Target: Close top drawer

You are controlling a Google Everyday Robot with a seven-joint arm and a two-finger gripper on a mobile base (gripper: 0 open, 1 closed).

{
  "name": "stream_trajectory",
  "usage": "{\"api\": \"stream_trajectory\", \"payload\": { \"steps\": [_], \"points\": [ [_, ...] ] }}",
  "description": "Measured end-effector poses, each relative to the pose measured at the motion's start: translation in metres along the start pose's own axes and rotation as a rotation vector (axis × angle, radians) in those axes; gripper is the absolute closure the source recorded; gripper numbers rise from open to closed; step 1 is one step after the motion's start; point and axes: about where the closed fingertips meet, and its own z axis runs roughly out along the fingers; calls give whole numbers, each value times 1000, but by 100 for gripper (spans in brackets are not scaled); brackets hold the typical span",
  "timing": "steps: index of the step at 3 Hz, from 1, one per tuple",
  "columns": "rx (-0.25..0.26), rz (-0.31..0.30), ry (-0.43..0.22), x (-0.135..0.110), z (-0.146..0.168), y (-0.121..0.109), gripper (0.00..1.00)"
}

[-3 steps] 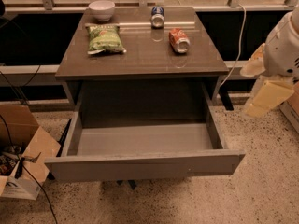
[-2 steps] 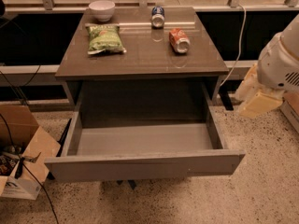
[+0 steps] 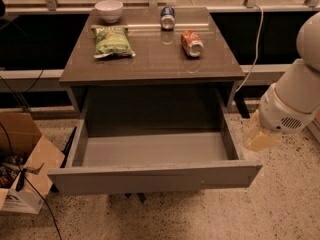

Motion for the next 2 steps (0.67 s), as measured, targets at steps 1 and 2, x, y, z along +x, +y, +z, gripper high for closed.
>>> {"api": "stream_trajectory", "payload": {
  "steps": [1, 2],
  "points": [
    [-55, 47, -37, 29, 50, 2, 100],
    [-57, 50, -40, 30, 54, 1, 100]
  ]
}}
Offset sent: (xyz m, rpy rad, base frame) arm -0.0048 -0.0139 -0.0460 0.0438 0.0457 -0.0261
